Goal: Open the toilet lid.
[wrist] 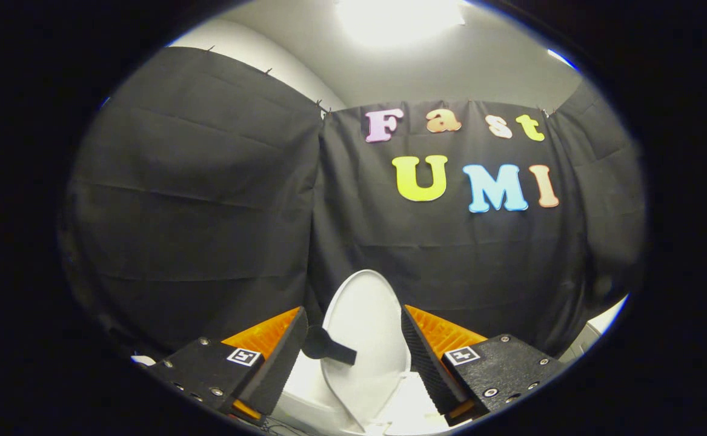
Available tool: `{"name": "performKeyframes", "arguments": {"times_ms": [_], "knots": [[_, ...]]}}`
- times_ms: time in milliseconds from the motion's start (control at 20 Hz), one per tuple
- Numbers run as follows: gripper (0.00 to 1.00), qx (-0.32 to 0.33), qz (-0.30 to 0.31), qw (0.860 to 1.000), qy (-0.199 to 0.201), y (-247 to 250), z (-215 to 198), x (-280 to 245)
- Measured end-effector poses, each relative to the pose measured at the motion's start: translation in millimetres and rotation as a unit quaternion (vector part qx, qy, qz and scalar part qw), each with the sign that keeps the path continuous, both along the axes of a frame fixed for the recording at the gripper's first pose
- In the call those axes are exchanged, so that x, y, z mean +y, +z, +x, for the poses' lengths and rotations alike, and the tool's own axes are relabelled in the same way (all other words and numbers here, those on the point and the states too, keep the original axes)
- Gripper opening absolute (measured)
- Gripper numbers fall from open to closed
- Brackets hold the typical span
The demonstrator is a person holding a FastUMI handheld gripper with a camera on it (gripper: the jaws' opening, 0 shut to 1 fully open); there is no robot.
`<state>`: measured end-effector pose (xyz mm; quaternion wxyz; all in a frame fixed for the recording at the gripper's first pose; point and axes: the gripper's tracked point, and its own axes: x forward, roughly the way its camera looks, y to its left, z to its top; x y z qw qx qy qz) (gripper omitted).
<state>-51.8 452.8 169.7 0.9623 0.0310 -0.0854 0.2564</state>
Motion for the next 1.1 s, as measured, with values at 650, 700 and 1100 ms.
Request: {"name": "performKeyframes", "arguments": {"times_ms": [650,700,1100], "knots": [[0.94,0.006,-0.012,0.998,-0.069,-1,15,-105],[0.94,0.005,-0.014,0.997,-0.077,-2,15,-116],[0.95,0.007,-0.016,0.989,-0.145,-7,23,-200]]}}
